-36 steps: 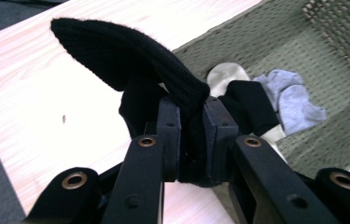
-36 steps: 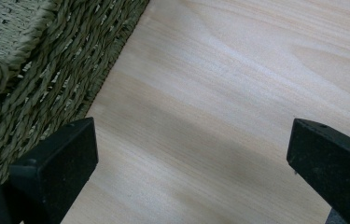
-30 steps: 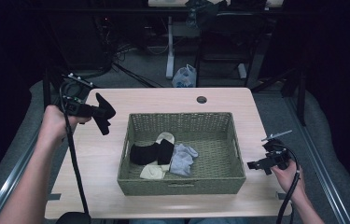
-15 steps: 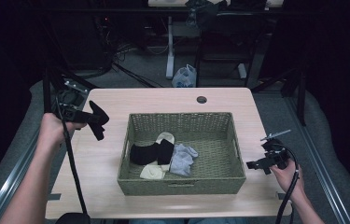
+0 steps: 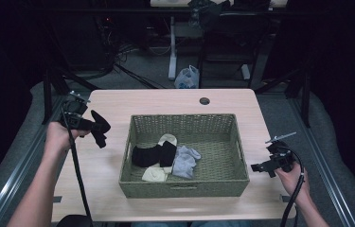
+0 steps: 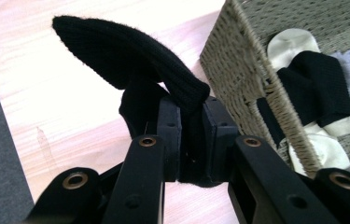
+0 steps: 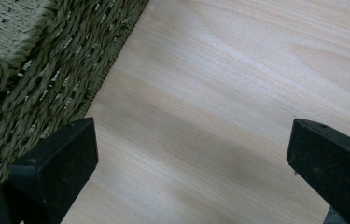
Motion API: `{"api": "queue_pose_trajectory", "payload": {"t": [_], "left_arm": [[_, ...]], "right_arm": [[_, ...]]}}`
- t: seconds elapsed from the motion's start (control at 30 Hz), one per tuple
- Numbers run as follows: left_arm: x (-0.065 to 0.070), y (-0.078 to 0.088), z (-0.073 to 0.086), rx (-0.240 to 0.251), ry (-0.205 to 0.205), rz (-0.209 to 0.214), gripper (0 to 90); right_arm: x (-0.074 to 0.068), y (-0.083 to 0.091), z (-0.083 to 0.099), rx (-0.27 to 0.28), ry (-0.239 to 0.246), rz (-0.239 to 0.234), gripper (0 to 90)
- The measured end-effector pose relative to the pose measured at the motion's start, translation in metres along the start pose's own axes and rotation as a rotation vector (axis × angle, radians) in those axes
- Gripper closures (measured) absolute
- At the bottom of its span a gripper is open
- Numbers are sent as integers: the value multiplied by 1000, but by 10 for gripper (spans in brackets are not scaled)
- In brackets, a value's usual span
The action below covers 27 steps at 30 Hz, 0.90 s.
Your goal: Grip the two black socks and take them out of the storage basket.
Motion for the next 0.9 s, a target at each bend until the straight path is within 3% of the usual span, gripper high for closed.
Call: {"api": "queue_pose_trajectory", "payload": {"t": [0.3,0.9], "left_arm": [[-9,-17,12,1,42,-9,797],[-28,-51,37,-60,103,-22,795]], "right_arm": [[-1,-1,-1,4,2,6,12],[0,-1,-1,-3,3,7,13]]}}
Point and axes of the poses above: each handheld gripper's, and its own axes: y roughly backward along the jaws, z roughly out of its underside, x roughly to its right, the point moved 4 cm from there along -y, roughly forward along the jaws, and after that the axes turned 6 degrees about x, right-handed, at the moved point
